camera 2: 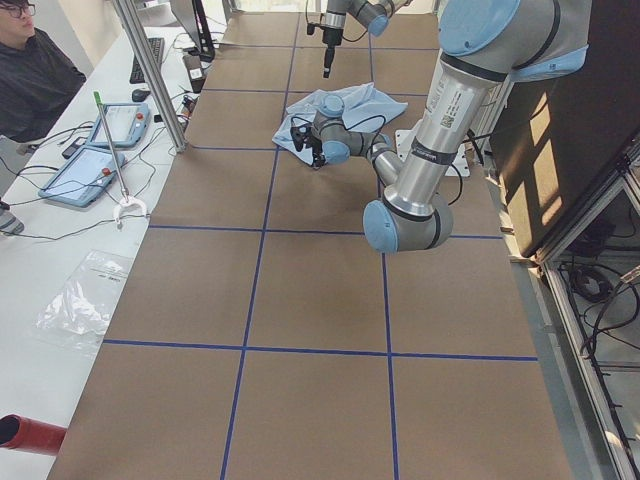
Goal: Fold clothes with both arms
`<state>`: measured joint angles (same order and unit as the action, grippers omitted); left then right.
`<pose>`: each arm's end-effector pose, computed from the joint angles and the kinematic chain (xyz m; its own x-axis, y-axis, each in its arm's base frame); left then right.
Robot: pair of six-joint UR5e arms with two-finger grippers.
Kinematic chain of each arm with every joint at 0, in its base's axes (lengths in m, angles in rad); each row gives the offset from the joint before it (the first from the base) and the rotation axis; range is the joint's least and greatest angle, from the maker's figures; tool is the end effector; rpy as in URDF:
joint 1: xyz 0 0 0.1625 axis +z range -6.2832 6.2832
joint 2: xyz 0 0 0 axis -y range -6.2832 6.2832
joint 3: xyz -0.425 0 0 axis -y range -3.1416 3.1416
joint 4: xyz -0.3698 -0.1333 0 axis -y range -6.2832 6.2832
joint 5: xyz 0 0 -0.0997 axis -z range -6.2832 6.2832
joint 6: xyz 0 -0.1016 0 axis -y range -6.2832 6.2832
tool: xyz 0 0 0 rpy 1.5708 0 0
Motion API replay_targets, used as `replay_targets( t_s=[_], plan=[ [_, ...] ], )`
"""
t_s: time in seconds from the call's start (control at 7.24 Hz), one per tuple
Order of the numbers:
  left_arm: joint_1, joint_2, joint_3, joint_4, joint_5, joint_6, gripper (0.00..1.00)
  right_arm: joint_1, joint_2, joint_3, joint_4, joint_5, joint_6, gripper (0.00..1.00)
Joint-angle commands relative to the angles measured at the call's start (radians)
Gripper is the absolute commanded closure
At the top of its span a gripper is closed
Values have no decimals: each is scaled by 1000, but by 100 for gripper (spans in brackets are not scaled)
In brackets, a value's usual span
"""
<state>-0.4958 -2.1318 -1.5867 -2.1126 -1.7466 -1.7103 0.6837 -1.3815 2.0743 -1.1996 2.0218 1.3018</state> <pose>0.5340 -0.4202 0.2747 0.3346 -0.3366 -0.8802 0.3802 0.9028 -0.2007 -0.3259 -0.3803 0.3009 0.4353 0.0462 0.8991 -0.1633 0.9862 0.0284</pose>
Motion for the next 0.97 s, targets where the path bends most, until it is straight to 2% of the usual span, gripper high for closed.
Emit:
replay_targets(
  t_s=[0.0, 0.69, 0.83],
  plan=[
    [3, 0, 2, 0, -1, 0, 27, 1, 1, -5, 0, 1, 2, 0],
    [16, 0, 16, -3, -2, 0, 32, 1, 2, -10, 2, 6, 7, 0],
    [16, 0, 16, -3, -4, 0, 39, 1, 2, -8, 2, 9, 8, 0]
  ],
)
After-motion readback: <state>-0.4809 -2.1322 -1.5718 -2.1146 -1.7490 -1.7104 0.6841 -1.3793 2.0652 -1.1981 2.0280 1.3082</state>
